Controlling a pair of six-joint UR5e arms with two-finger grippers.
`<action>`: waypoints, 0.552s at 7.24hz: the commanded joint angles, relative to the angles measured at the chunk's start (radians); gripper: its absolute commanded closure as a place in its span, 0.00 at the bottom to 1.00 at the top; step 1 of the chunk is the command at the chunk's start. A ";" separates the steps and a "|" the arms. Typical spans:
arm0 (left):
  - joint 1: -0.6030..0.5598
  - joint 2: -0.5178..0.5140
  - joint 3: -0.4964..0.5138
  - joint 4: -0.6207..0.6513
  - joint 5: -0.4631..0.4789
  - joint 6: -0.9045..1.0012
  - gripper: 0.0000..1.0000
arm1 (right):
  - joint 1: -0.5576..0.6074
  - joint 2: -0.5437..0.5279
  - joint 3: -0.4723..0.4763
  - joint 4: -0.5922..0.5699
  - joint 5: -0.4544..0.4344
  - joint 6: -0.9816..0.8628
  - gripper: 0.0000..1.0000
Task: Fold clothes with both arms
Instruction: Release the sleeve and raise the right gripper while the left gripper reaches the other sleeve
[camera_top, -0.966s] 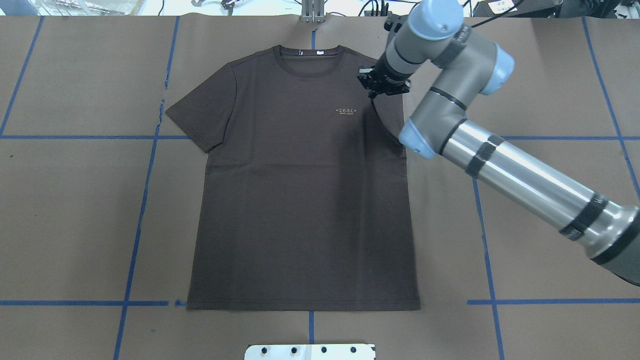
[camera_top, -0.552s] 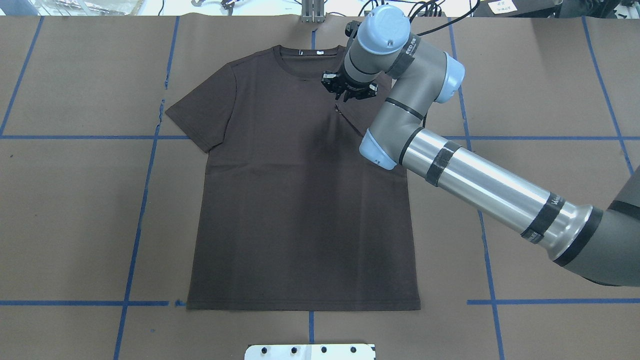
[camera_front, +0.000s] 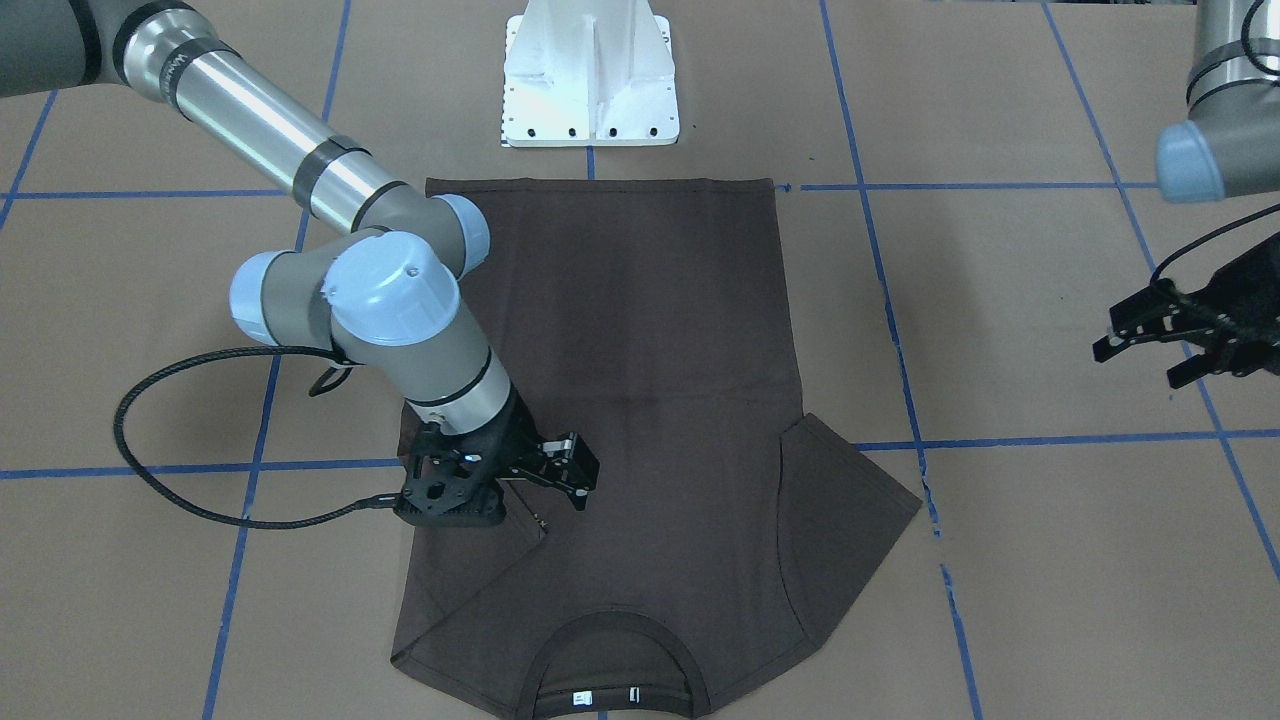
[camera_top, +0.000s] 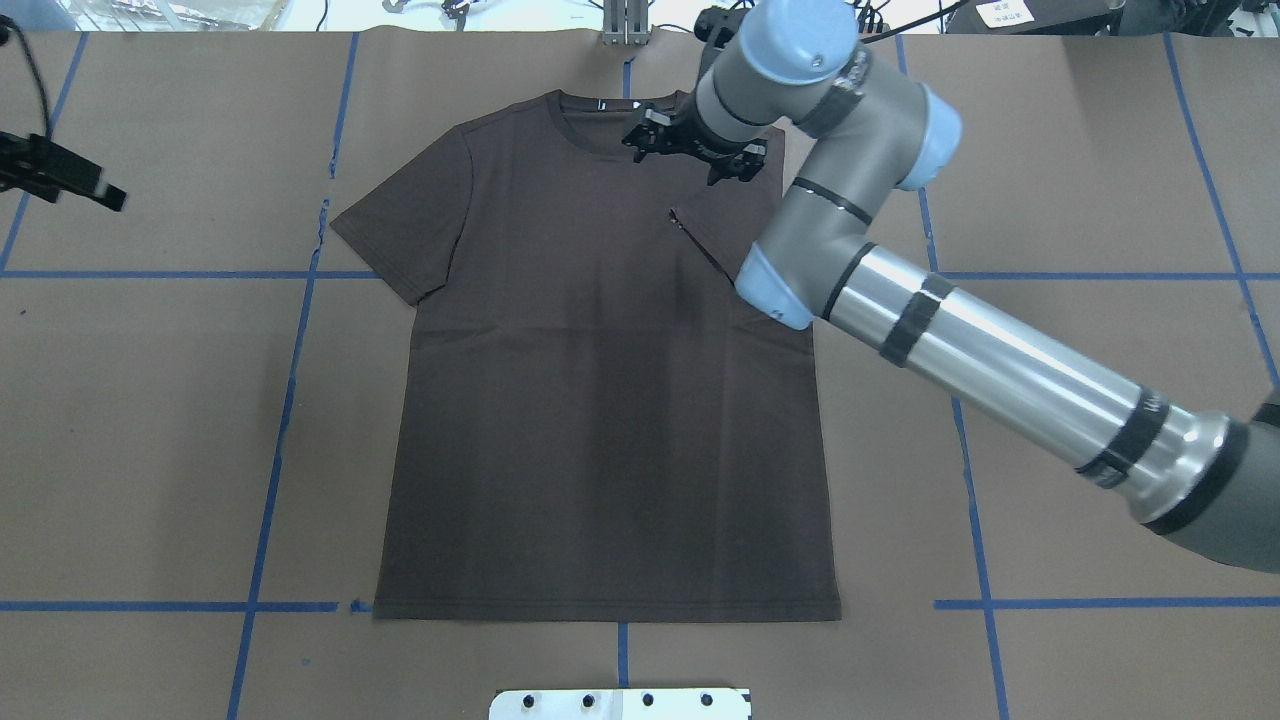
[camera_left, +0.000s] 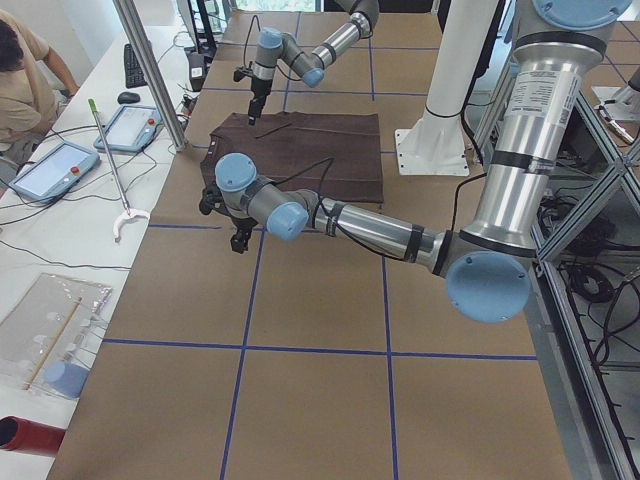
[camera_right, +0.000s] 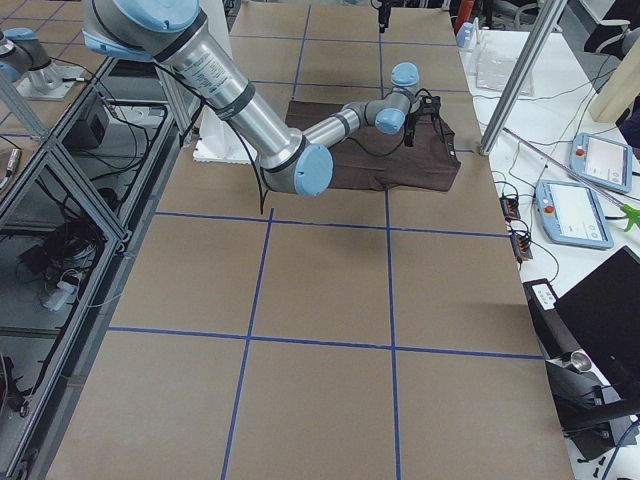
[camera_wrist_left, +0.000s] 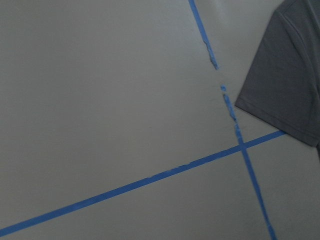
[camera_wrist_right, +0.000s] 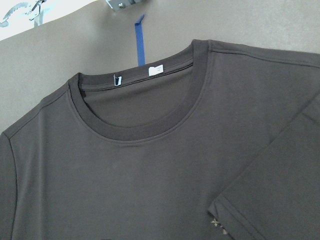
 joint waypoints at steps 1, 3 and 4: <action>0.127 -0.152 0.095 -0.065 0.059 -0.337 0.00 | 0.119 -0.173 0.170 0.003 0.165 -0.011 0.00; 0.246 -0.208 0.115 -0.073 0.330 -0.561 0.05 | 0.167 -0.250 0.182 0.034 0.173 -0.071 0.00; 0.291 -0.251 0.168 -0.068 0.369 -0.602 0.08 | 0.167 -0.276 0.182 0.072 0.173 -0.071 0.00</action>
